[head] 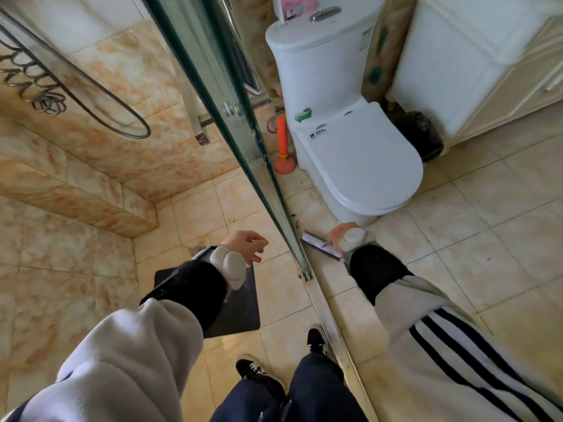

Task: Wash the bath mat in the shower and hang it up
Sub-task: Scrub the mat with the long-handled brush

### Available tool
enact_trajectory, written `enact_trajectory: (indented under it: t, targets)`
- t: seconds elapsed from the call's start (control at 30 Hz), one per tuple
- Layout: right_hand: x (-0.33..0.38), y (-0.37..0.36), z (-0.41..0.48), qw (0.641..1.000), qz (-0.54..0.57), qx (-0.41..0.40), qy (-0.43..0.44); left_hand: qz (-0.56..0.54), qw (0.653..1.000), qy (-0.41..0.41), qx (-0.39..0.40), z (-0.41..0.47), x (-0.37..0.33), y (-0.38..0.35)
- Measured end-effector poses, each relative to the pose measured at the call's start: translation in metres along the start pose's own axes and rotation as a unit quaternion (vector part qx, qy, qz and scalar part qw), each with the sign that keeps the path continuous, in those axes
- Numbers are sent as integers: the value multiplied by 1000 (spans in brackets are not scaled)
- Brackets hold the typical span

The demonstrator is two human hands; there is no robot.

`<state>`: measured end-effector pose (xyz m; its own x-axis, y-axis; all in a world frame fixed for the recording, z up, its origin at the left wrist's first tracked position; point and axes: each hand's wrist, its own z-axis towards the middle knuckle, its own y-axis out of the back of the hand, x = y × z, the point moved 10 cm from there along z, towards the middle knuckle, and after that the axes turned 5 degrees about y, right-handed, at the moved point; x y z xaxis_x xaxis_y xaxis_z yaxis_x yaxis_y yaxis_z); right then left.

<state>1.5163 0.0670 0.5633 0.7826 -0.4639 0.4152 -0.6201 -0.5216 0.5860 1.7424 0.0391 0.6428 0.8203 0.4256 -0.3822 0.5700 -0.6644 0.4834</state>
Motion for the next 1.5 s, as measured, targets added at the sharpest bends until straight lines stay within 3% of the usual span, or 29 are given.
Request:
enact_trajectory:
  t: [0.07, 0.13, 0.23, 0.33, 0.5, 0.7, 0.8, 1.03, 1.3, 1.37, 1.5]
  targets:
    - [-8, 11, -13, 999, -29, -18, 0, -14, 1000, -9, 9, -5, 0, -4]
    - [-11, 17, -24, 999, 18, -23, -20, -35, 999, -15, 19, -10, 5, -5]
    - [2, 33, -28, 997, -68, -39, 16, -63, 998, -22, 22, -17, 10, -2]
    - [12, 29, -64, 992, -93, 5, -87, -96, 995, -24, 25, -28, 26, 6]
    - [63, -10, -100, 986, -159, 34, -41, -137, 989, -27, 45, -43, 68, 11]
    - [133, -55, -129, 997, -66, 44, -11, -172, 984, -48, 18, -62, 118, 43]
    - [186, -81, -136, 988, -140, 61, 16, -198, 979, -44, -11, -75, 162, 76]
    - [349, -179, -151, 956, -199, 141, 165, -280, 957, -9, -77, -107, 296, 151]
    - [514, -200, -205, 897, -210, 168, 350, -225, 970, -38, -82, -117, 337, 170]
    - [561, -194, -215, 880, -191, 165, 404, -197, 969, -59, -140, -116, 334, 188]
    - [633, -187, -212, 848, -163, 178, 472, -305, 906, -19, -294, -112, 362, 247]
